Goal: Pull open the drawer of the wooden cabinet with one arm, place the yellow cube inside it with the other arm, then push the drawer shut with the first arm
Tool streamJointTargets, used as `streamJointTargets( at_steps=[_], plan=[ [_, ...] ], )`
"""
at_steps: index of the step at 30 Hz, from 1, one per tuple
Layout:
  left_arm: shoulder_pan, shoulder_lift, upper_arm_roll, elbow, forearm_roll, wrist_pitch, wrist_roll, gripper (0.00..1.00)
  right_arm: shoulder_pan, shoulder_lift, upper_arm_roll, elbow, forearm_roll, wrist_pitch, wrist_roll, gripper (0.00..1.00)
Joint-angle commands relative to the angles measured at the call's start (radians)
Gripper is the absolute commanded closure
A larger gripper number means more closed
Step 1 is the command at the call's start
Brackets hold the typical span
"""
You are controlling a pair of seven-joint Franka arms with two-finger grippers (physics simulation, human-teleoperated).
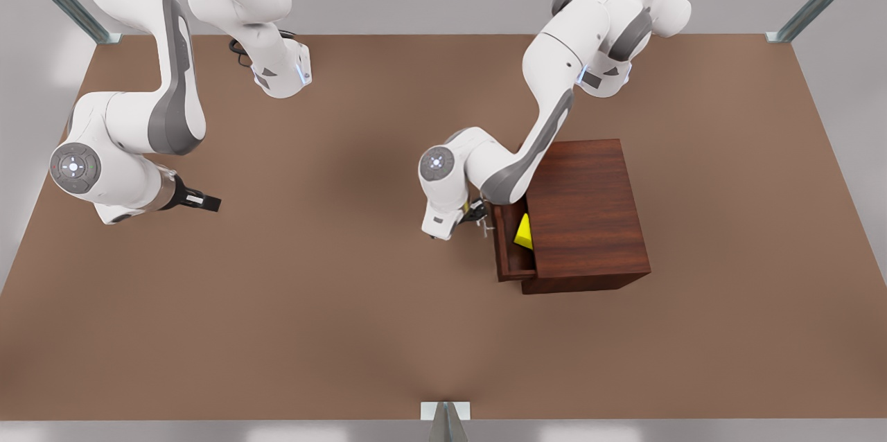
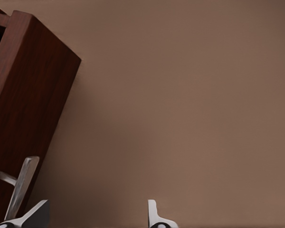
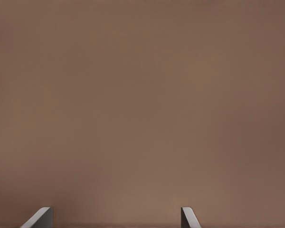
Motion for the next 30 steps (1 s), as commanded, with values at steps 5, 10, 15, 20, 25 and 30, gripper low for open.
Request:
streamJointTargets(
  at_steps=[5, 10, 15, 20, 25, 30],
  plan=[
    [0.02, -0.025, 0.0, -0.021, 0.0, -0.014, 0.192, 0.0, 0.002, -0.001, 0.0, 0.003, -0.002, 0.0, -0.027, 0.0],
    [0.032, -0.044, 0.0, -0.05, -0.001, -0.014, 0.226, 0.0, 0.002, -0.001, 0.0, 0.005, -0.002, 0.0, -0.027, 0.0],
    [0.049, -0.054, 0.0, -0.066, -0.007, -0.014, 0.272, 0.0, 0.003, -0.001, 0.0, 0.008, -0.002, 0.0, -0.024, 0.0],
    [0.052, -0.062, -0.001, -0.07, -0.009, -0.023, 0.278, 0.0, 0.002, -0.001, 0.0, 0.011, -0.002, 0.0, -0.026, 0.0],
    [0.043, -0.096, -0.005, -0.126, -0.009, -0.022, 0.278, 0.0, 0.002, -0.001, 0.0, 0.011, -0.003, -0.002, -0.026, 0.0],
    [0.034, -0.119, -0.009, -0.164, -0.018, -0.017, 0.269, 0.0, 0.003, -0.001, 0.0, 0.011, -0.002, -0.002, -0.026, 0.0]
  ],
)
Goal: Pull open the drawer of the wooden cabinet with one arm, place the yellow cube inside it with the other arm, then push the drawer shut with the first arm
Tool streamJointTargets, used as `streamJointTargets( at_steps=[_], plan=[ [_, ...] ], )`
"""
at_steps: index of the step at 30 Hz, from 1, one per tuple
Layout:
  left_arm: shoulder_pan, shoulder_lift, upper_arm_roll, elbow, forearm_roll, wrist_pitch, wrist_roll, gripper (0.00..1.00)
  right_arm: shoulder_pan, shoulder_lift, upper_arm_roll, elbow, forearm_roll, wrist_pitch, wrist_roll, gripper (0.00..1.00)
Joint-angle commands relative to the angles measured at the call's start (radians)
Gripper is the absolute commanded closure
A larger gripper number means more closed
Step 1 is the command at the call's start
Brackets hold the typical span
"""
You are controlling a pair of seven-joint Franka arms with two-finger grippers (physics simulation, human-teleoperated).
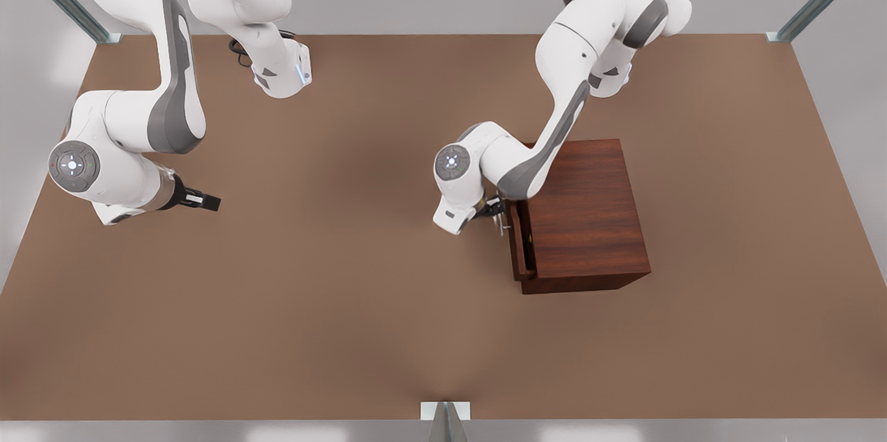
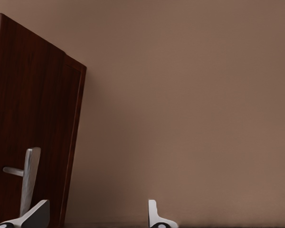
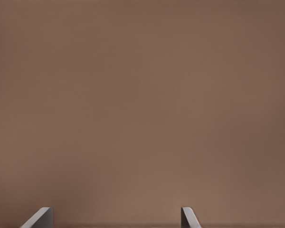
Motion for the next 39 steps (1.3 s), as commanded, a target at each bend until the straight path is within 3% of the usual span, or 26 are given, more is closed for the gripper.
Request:
streamJointTargets(
  at_steps=[1, 29, 32, 34, 36, 38, 39],
  plan=[
    [0.001, -0.007, 0.0, -0.009, -0.002, 0.003, 0.06, 0.0, -0.001, 0.0, 0.0, 0.0, 0.001, -0.001, -0.005, 0.0],
    [0.059, -0.012, 0.009, -0.024, 0.004, -0.033, 0.127, 0.0, -0.003, 0.0, 0.0, 0.005, -0.001, -0.001, -0.01, 0.0],
    [0.058, -0.078, 0.01, 0.055, -0.052, -0.063, 0.081, 0.0, -0.003, 0.0, 0.0, 0.007, -0.002, -0.005, -0.01, 0.0],
    [0.065, -0.142, 0.015, 0.169, -0.071, -0.243, 0.095, 0.0, -0.003, 0.0, 0.0, 0.011, -0.002, -0.007, -0.01, 0.0],
    [0.229, -0.23, 0.041, 0.167, -0.063, -0.335, 0.501, 0.0, -0.003, -0.001, 0.0, 0.011, -0.002, -0.007, -0.01, 0.0],
    [0.524, -0.314, 0.041, 0.117, -0.12, -0.407, 1.032, 0.0, -0.003, 0.0, 0.0, 0.011, -0.002, -0.007, -0.01, 0.0],
    [0.572, -0.501, 0.043, -0.191, -0.154, -0.173, 1.049, 0.0, -0.003, -0.001, 0.0, 0.011, -0.002, -0.007, -0.01, 0.0]
  ],
)
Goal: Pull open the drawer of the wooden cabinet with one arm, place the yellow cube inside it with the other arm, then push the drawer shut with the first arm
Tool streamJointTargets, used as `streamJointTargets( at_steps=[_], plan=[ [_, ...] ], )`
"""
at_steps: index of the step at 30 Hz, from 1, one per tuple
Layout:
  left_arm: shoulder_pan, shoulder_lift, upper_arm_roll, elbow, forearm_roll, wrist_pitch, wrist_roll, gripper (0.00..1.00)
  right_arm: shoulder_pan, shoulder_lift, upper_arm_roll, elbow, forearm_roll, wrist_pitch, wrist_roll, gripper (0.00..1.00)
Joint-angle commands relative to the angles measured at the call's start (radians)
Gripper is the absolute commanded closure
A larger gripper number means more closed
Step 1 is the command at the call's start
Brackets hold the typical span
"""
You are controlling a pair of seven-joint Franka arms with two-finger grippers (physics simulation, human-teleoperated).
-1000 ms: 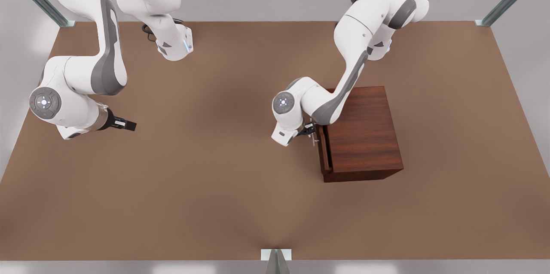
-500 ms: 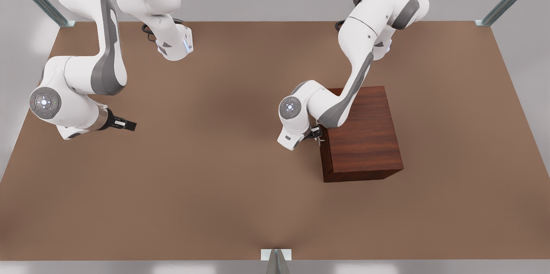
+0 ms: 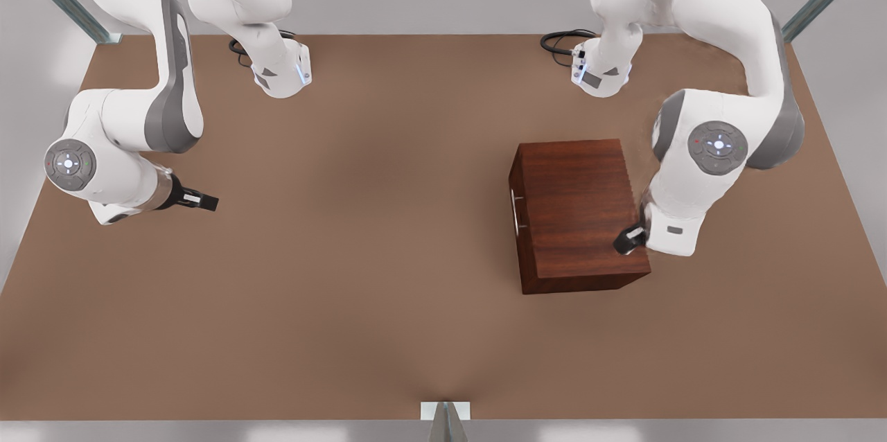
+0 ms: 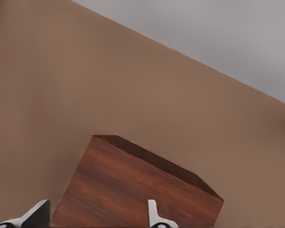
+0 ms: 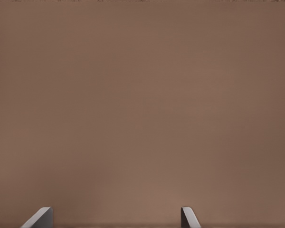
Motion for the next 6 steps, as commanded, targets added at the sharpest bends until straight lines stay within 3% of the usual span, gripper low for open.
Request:
streamJointTargets(
  at_steps=[1, 3, 6],
  plan=[
    [0.048, -0.178, 0.003, -0.282, -0.057, 0.182, 0.767, 0.0, 0.0, 0.0, 0.0, 0.0, 0.0, -0.002, -0.002, 0.0],
    [-0.004, -0.056, -0.008, -0.048, -0.049, 0.003, 0.747, 0.0, 0.0, 0.0, 0.0, 0.0, 0.0, -0.002, -0.002, 0.0],
    [-0.006, -0.054, -0.008, -0.045, -0.057, 0.003, 0.742, 0.0, 0.0, 0.0, 0.0, 0.0, 0.0, -0.022, -0.01, 0.0]
  ],
)
